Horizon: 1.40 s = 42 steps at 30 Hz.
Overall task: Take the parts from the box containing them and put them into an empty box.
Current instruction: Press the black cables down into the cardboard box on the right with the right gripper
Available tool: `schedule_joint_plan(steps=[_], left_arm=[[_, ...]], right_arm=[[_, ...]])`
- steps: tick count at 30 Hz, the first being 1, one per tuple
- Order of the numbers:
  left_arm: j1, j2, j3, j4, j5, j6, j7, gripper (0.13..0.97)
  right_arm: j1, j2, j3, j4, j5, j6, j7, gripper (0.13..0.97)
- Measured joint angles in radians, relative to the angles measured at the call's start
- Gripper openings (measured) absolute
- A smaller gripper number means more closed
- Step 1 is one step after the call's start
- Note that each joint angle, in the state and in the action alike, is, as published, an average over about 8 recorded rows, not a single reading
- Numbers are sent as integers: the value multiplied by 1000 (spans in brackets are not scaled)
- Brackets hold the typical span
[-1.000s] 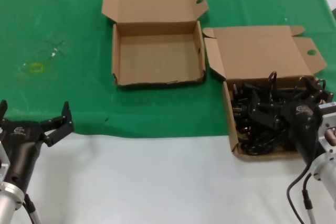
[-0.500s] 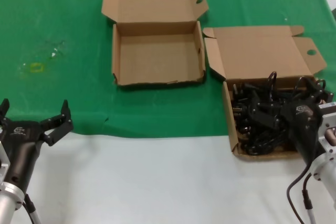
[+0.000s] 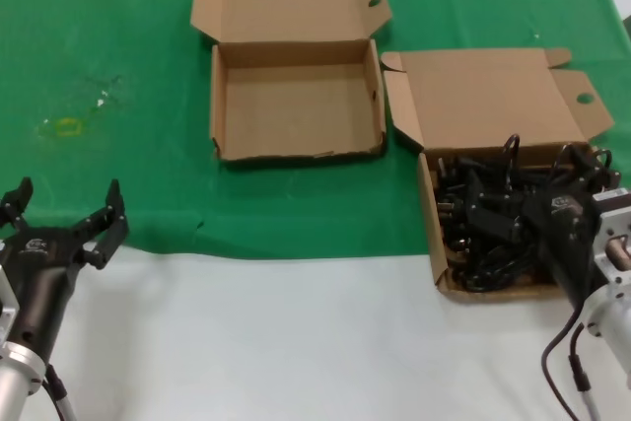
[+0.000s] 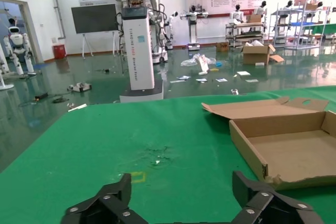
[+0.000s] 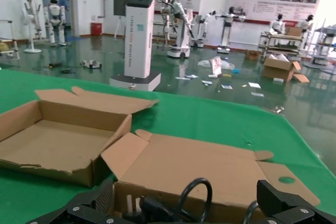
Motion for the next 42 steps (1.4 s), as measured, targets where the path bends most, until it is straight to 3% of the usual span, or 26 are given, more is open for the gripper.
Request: schedule_joint_plan(steps=[6,12,16,18,25,30,36,42], left_arm=[[0,0,0,0,0,0,0,640],[0,0,0,0,0,0,0,472],[0,0,0,0,0,0,0,472],[0,0,0,0,0,0,0,426],[0,0,0,0,0,0,-1,290],[0,0,0,0,0,0,-1,222],[0,0,0,0,0,0,0,172],[0,0,0,0,0,0,0,144]], right_arm=[[18,101,-74,23,55,28,-10,966],[75,291,-207,59,157,44,-7,966],[140,430,-305,77,204,19,19,966],[183,494,-348,80,205,-19,47,966],[383,657,-471,49,100,-266,143,966],[588,716,-588,-13,28,-480,112,966],[822,703,-711,-133,-38,-733,-2,966],[976,612,-735,-288,-146,-981,-146,966]])
